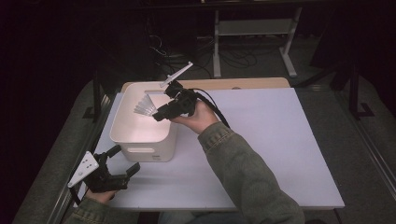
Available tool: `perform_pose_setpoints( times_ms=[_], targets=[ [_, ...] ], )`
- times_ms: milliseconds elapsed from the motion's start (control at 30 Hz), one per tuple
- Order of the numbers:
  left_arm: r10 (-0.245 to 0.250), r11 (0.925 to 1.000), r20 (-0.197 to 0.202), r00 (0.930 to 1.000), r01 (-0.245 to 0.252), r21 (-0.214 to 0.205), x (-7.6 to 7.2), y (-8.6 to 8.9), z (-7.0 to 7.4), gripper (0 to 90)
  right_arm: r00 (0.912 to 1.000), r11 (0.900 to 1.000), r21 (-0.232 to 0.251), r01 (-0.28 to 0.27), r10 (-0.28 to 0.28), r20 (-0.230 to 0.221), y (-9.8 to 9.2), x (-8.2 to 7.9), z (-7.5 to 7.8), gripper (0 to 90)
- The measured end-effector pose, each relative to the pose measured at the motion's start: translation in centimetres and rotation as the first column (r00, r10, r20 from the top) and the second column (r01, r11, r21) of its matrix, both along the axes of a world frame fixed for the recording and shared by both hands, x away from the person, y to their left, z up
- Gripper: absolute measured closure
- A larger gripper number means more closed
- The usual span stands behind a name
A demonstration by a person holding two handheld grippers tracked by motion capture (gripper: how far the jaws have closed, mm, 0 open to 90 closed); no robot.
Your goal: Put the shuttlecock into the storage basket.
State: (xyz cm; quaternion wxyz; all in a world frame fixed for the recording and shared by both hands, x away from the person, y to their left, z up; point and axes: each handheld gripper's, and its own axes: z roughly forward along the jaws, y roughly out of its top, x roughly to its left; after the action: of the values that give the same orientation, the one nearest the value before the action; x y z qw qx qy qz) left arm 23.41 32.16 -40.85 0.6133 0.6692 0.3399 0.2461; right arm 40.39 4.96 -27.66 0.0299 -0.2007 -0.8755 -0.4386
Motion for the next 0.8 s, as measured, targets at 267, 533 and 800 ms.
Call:
perform_pose_setpoints(
  times_ms=[267,533,800],
  targets=[
    [-0.003,1.0,0.006,1.0,0.003,0.007,0.1,0.1,0.0,0.0,0.9999,0.9999,-0.002,-0.01,0.01,-0.006,0.7,0.3,-0.5,63.9],
    [0.0,0.9999,-0.004,1.0,0.0,0.011,0.0,0.1,0.1,0.0,0.9998,0.9998,-0.018,-0.01,0.01,-0.019,1.6,0.6,-1.4,63.9],
    [0.001,0.9999,-0.011,0.9999,-0.001,-0.011,-0.1,0.0,0.0,0.0,0.9992,0.9996,-0.022,-0.017,0.016,-0.038,2.0,0.8,-2.0,63.9]
  ],
)
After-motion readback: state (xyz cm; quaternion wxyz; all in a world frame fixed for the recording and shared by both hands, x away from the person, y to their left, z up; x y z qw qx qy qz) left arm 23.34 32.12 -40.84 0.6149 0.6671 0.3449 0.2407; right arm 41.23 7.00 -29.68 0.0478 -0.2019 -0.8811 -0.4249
